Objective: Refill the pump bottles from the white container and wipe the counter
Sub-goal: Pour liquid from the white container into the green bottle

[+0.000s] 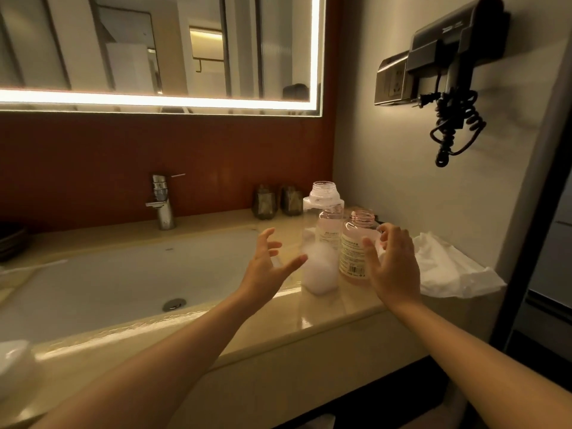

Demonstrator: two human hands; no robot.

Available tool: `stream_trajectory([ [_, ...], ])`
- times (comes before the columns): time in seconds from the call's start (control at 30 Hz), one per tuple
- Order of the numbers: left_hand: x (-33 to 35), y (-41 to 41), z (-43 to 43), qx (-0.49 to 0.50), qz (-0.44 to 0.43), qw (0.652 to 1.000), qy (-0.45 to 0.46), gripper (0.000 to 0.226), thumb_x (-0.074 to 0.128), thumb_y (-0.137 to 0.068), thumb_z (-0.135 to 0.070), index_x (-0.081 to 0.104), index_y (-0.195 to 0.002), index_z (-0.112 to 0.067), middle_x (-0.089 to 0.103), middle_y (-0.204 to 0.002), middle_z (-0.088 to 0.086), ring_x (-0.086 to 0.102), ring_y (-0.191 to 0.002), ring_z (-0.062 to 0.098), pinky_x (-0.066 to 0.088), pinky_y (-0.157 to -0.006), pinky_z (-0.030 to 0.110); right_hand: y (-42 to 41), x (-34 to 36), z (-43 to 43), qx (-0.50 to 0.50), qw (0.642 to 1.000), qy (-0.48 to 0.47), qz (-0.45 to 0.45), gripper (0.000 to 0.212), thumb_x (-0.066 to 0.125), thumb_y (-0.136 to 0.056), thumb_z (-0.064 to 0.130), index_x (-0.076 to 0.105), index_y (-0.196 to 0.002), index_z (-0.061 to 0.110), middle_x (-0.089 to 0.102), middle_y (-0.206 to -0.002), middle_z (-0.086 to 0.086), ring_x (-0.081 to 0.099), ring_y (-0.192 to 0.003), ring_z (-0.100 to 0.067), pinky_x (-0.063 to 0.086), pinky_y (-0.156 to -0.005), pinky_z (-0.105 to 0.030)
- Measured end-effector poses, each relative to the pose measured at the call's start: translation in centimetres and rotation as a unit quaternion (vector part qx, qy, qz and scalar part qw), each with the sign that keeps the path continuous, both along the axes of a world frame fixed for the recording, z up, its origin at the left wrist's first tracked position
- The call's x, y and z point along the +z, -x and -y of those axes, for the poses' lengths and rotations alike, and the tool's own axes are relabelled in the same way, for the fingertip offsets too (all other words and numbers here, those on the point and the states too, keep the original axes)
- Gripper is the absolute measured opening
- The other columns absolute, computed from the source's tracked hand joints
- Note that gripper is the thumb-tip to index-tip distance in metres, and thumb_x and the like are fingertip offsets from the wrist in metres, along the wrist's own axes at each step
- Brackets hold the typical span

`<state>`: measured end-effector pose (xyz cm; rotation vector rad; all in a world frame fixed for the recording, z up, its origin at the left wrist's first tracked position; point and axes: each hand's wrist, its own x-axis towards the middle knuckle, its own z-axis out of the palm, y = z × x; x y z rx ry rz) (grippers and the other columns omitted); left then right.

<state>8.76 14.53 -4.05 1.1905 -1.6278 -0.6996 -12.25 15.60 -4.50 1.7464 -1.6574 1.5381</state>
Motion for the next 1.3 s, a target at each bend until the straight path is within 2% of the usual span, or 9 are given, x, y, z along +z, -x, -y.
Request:
stream_trajectory([
  [0.13,0.5,-3.4,-2.9,0.040,0.003,0.999,0.028,0.071,0.064,-0.082,-0.037,0.026,-0.139,-0.020,0.049,-0.124,0.004,0.049,-0.108,0.014,0.043,-0.087,0.027,-2.8,0.3,-1.5,0.030,0.999,0.017,0.001,0.049,0.037,-0.087,0.047,0.049,-0.107,0.005,0.055,-0.098,-0.016,0.056,-0.084,-0.028,0.043,-0.059,-0.031],
  [0.33,2.3,-9.5,-7.4,0.130,0.002,0.988,0.083,0.053,0.063,-0.085,-0.026,0.038,-0.130,-0.016,0.057,-0.107,0.002,0.058,-0.091,0.011,0.045,-0.067,0.013,-10.1,2.1,-3.5,0.101,0.994,0.041,-0.008,0.033,0.053,-0.089,0.029,0.051,-0.110,0.003,0.056,-0.090,-0.014,0.052,-0.077,-0.019,0.043,-0.059,-0.029],
  [0.57,1.3,-18.4,-15.0,0.238,0.012,0.963,0.122,0.039,0.064,-0.085,-0.019,0.046,-0.120,-0.018,0.065,-0.091,0.005,0.065,-0.077,0.014,0.052,-0.067,0.018,-21.6,1.6,-6.9,0.236,0.972,-0.002,-0.005,0.034,0.054,-0.090,0.030,0.051,-0.114,0.006,0.056,-0.099,-0.011,0.048,-0.081,-0.012,0.038,-0.063,-0.022],
  [0.73,-0.5,-24.5,-20.2,0.364,-0.003,0.918,0.159,0.027,0.063,-0.086,-0.018,0.049,-0.107,-0.027,0.062,-0.082,-0.006,0.064,-0.075,0.012,0.052,-0.064,0.021,-29.7,-0.2,-9.6,0.352,0.934,-0.056,-0.031,0.041,0.054,-0.088,0.040,0.048,-0.117,0.012,0.054,-0.104,-0.006,0.049,-0.086,-0.010,0.039,-0.066,-0.019],
  [0.87,-1.3,-29.2,-23.5,0.454,-0.025,0.875,0.165,0.023,0.060,-0.087,-0.018,0.050,-0.107,-0.022,0.061,-0.087,-0.004,0.060,-0.078,0.009,0.045,-0.064,0.017,-35.5,-0.6,-11.8,0.436,0.892,-0.115,-0.029,0.056,0.060,-0.082,0.046,0.042,-0.126,0.016,0.052,-0.112,-0.003,0.047,-0.094,-0.009,0.039,-0.073,-0.021],
  [0.97,-1.5,-33.2,-25.2,0.518,-0.053,0.838,0.164,0.030,0.062,-0.086,-0.016,0.048,-0.111,-0.019,0.059,-0.090,-0.005,0.058,-0.078,0.007,0.042,-0.061,0.016,-39.9,-0.3,-12.9,0.481,0.864,-0.149,-0.012,0.069,0.064,-0.078,0.049,0.035,-0.132,0.019,0.050,-0.121,-0.002,0.047,-0.100,-0.010,0.041,-0.079,-0.023],
  [1.1,-2.1,-39.5,-25.5,0.599,-0.074,0.782,0.154,0.055,0.071,-0.078,-0.017,0.041,-0.124,-0.014,0.054,-0.116,0.007,0.054,-0.102,0.022,0.046,-0.082,0.033,-44.8,0.7,-13.1,0.503,0.849,-0.158,0.023,0.084,0.072,-0.071,0.047,0.029,-0.138,0.019,0.048,-0.126,-0.002,0.047,-0.102,-0.009,0.039,-0.079,-0.024],
  [1.23,-2.0,-44.5,-24.1,0.613,-0.036,0.780,0.118,0.080,0.081,-0.066,-0.024,0.033,-0.130,-0.013,0.040,-0.130,0.015,0.047,-0.115,0.028,0.046,-0.089,0.039,-48.4,1.7,-12.5,0.527,0.825,-0.183,0.086,0.090,0.078,-0.066,0.042,0.027,-0.137,0.020,0.046,-0.126,-0.001,0.046,-0.106,-0.013,0.043,-0.082,-0.025],
  [1.3,-1.9,-46.7,-22.9,0.604,-0.032,0.790,0.098,0.093,0.083,-0.063,-0.029,0.026,-0.136,-0.016,0.034,-0.135,0.016,0.044,-0.119,0.029,0.045,-0.094,0.044,-49.8,2.0,-12.1,0.548,0.803,-0.204,0.115,0.088,0.079,-0.065,0.039,0.027,-0.134,0.020,0.045,-0.118,0.003,0.048,-0.103,-0.013,0.045,-0.076,-0.018],
])
